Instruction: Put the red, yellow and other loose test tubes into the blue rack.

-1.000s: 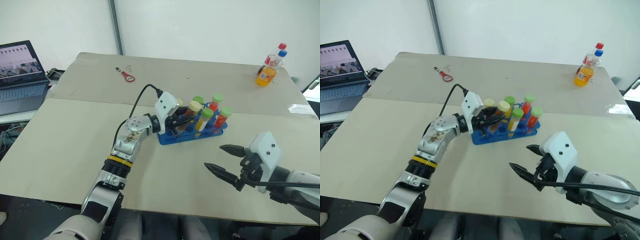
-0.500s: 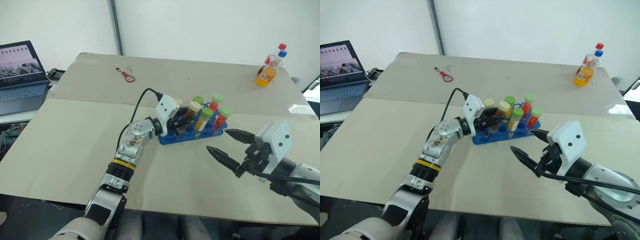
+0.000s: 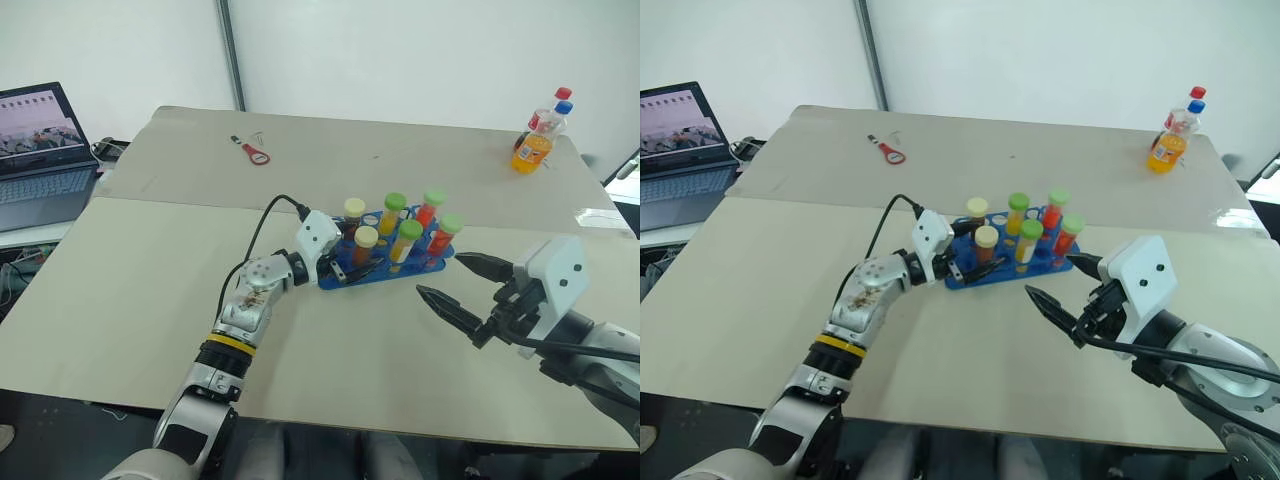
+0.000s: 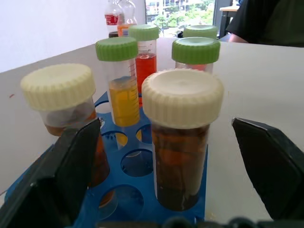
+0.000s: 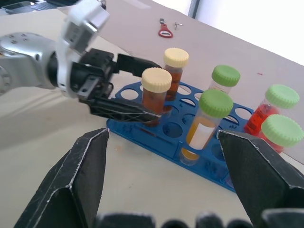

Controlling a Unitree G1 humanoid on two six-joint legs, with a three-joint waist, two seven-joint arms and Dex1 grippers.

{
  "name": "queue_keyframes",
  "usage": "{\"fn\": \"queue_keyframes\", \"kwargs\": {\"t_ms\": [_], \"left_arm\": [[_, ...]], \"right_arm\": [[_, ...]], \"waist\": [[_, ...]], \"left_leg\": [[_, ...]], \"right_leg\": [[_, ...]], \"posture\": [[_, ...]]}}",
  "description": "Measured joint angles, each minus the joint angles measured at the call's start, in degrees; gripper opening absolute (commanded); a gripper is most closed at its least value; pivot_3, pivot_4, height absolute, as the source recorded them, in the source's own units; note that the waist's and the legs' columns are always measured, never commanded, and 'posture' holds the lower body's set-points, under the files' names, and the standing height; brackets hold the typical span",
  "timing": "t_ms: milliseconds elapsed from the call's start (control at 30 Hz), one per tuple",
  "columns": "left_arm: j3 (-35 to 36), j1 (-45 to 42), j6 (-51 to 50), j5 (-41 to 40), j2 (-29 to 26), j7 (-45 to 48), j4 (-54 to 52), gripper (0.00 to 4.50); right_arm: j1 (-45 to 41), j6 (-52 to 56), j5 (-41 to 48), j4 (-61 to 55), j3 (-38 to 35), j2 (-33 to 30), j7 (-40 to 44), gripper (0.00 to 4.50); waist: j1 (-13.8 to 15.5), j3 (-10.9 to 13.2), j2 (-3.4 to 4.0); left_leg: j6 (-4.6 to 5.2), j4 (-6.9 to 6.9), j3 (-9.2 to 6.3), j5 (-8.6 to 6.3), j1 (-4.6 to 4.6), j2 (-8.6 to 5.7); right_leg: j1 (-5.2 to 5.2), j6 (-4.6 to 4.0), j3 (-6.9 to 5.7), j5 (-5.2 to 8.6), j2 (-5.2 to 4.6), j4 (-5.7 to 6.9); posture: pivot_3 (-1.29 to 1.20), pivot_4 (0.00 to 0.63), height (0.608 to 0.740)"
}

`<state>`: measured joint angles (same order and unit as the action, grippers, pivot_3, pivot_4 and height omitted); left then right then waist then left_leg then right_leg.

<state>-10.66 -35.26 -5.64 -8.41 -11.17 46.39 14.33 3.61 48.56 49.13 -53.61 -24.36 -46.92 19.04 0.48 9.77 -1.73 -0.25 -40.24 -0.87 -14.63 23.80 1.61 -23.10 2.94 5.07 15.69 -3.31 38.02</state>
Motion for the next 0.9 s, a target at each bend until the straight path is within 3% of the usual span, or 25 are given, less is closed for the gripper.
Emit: {"fn": "queue_keyframes", "kwargs": {"t_ms": [167, 267, 500, 667, 900], "left_arm": [[1.2, 2.6, -6.8, -0.7, -12.2, 4.6, -8.8, 4.44], [3.3, 3.8, -12.4, -0.8, -23.0, 8.7, -13.0, 4.44], [10.6, 9.7, -11.8, -1.0, -35.3, 12.8, -15.0, 4.44], [13.9, 15.0, -11.7, -2.5, -37.8, 13.8, -17.4, 4.44], [15.2, 16.3, -11.8, -3.0, -37.9, 12.4, -19.3, 4.44]], "right_arm": [[1.8, -3.1, -4.4, 4.8, 0.0, -4.4, 7.3, 4.04], [1.5, -6.8, -7.2, 10.8, -0.8, -8.8, 15.1, 4.04], [-2.1, -19.3, -16.1, 27.4, 0.1, -15.7, 31.1, 4.04], [-5.5, -25.4, -20.3, 37.0, 1.3, -16.8, 37.5, 4.04], [-8.6, -27.2, -23.0, 40.7, 3.5, -16.8, 40.6, 4.04]], "waist": [[-0.7, 0.0, 0.02], [-1.2, 0.0, 0.02], [-1.3, 0.0, 0.03], [-0.9, 0.0, 0.04], [-1.2, 0.0, 0.05]], "left_leg": [[0.00, 0.07, 0.01, 0.00, -0.05, 0.04], [0.00, 0.14, 0.04, 0.00, -0.10, 0.07], [-0.01, 0.29, 0.14, 0.00, -0.11, 0.10], [-0.01, 0.34, 0.16, 0.01, -0.10, 0.10], [-0.02, 0.35, 0.19, 0.01, -0.13, 0.11]], "right_leg": [[-0.02, -0.01, 0.00, 0.00, 0.02, 0.00], [-0.02, -0.01, 0.00, 0.01, 0.02, -0.03], [-0.05, -0.01, 0.01, 0.00, -0.01, -0.18], [-0.06, -0.02, 0.00, 0.01, -0.04, -0.18], [-0.09, -0.02, 0.03, 0.00, -0.02, -0.11]], "posture": [[0.00, 0.150, 0.719], [0.00, 0.150, 0.719], [0.00, 0.150, 0.719], [0.00, 0.150, 0.719], [0.00, 0.150, 0.719]]}}
